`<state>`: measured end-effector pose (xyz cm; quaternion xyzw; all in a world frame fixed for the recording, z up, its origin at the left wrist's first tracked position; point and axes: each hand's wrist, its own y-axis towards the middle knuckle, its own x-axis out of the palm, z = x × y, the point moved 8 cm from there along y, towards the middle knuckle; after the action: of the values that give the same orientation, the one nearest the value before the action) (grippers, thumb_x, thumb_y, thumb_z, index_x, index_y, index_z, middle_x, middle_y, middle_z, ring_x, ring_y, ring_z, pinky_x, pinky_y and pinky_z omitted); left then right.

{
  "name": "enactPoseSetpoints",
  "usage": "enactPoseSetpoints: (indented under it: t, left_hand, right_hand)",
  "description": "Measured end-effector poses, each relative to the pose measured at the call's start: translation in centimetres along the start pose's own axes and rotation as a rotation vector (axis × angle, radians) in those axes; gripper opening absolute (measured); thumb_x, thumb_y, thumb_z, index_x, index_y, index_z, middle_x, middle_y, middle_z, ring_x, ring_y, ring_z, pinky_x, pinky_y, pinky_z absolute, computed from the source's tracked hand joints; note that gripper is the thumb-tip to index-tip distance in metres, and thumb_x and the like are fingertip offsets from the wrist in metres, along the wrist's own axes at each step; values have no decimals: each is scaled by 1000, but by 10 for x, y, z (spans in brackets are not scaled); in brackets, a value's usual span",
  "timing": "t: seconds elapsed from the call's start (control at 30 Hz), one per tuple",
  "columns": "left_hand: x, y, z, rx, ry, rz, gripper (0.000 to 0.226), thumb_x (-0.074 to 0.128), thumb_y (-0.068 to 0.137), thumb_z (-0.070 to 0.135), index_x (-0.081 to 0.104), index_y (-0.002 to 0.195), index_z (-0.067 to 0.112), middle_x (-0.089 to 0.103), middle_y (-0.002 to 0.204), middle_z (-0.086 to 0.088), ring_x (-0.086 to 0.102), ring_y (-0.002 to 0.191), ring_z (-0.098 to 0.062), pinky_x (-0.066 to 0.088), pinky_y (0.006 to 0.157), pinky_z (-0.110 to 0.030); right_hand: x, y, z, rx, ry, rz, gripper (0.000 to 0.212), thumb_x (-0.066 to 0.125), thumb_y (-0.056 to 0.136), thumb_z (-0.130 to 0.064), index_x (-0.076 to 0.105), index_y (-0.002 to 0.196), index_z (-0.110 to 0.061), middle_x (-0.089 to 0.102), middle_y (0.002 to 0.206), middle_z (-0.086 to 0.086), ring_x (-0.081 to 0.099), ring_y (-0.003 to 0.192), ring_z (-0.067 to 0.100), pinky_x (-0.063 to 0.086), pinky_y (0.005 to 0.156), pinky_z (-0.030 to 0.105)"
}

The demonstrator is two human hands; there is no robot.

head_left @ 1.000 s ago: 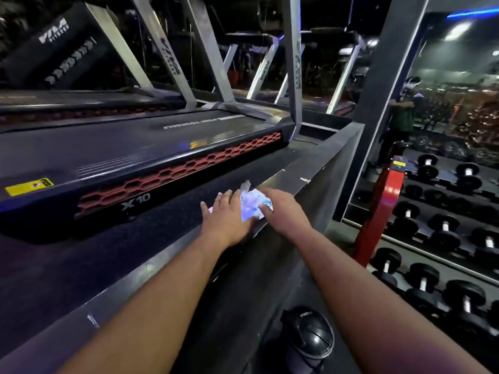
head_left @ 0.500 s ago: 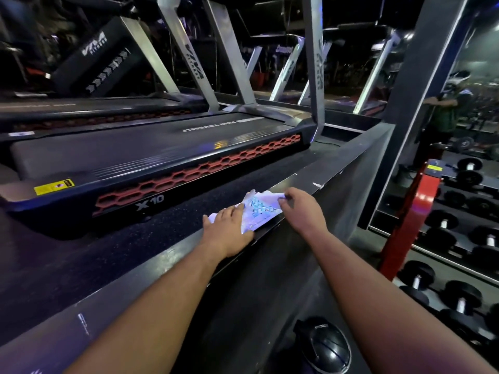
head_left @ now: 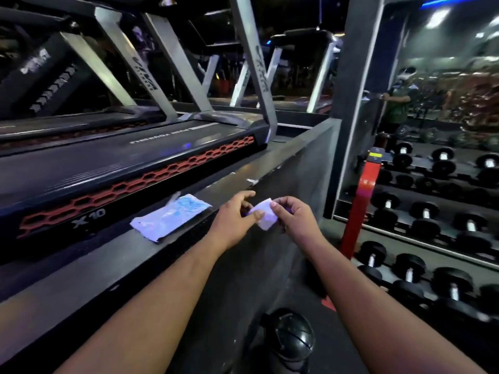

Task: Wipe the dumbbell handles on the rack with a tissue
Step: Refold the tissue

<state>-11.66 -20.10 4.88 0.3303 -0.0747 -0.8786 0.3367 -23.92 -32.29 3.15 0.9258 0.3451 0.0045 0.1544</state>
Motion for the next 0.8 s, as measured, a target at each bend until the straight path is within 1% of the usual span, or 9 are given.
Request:
enactPoseSetpoints:
  t: [0.1, 0.17, 0.27, 0.33, 0.4, 0.5, 0.6, 0.67, 0.8]
  left_hand:
    - [58, 8, 16, -39, -205, -37, 17, 75, 92, 25, 71, 107, 20, 73, 91, 3, 65, 79, -10, 55, 79, -33]
    - [91, 10, 23, -117, -384, -36, 9, 72, 94, 22, 72, 100, 16, 73, 89, 0, 62, 74, -11, 53, 71, -32]
    - [153, 11, 34, -268, -556, -116, 15, 64, 99, 19, 70, 106, 7, 73, 89, -8, 59, 72, -16, 46, 62, -28]
    - [197, 13, 40, -326, -584, -209, 17, 60, 102, 21, 69, 109, 8, 73, 91, -9, 59, 77, -20, 46, 64, -29]
    - [226, 14, 43, -321, -577, -257, 24, 57, 103, 31, 69, 111, 11, 75, 96, -9, 62, 84, -20, 46, 68, -27]
    - [265, 22, 60, -181, -592, -330, 39, 66, 93, 49, 64, 116, 18, 73, 105, 0, 68, 91, -3, 50, 75, -17]
    - [303, 44, 70, 16, -442, -424, 22, 79, 88, 34, 71, 106, 27, 75, 99, 6, 68, 90, -3, 52, 77, -18]
    - [322, 64, 68, 39, -439, -422, 9, 76, 91, 20, 74, 99, 24, 77, 92, 7, 68, 84, -5, 53, 74, -20]
    - [363, 112, 52, -235, -704, -387, 15, 60, 101, 17, 70, 90, 12, 71, 73, 6, 63, 67, -7, 52, 67, -23]
  right_hand:
    - [-58, -12, 12, 29, 55, 47, 17, 66, 96, -29, 70, 99, -13, 63, 66, -7, 48, 53, 8, 43, 51, 25]
    - [-89, -20, 23, 71, 90, 53, 21, 64, 97, -33, 70, 106, -16, 66, 74, -6, 51, 61, 9, 43, 56, 25]
    - [-134, -31, 43, 127, 37, 41, 20, 63, 97, -35, 71, 111, -22, 74, 89, -8, 59, 74, 8, 45, 64, 26]
    - [-165, -36, 55, 145, 10, 78, 14, 65, 97, -29, 72, 104, -19, 71, 79, -8, 56, 66, 5, 43, 60, 24]
    - [-189, -37, 61, 138, -40, 146, 7, 69, 94, -23, 70, 91, -17, 66, 68, -10, 52, 58, 2, 41, 58, 21]
    - [-234, -35, 77, 142, -103, 289, 16, 76, 89, -26, 68, 82, -13, 65, 67, -6, 52, 58, 3, 42, 58, 20]
    - [-268, -27, 97, 204, -77, 330, 26, 79, 85, -30, 68, 87, -6, 68, 70, 9, 58, 64, 15, 48, 63, 33]
    - [-282, -18, 107, 227, -39, 317, 23, 77, 87, -23, 68, 91, -2, 70, 70, 10, 59, 61, 16, 49, 59, 32]
    - [-320, 11, 124, 242, -50, 372, 12, 71, 92, -14, 67, 92, -3, 70, 68, 0, 60, 56, 11, 47, 53, 23]
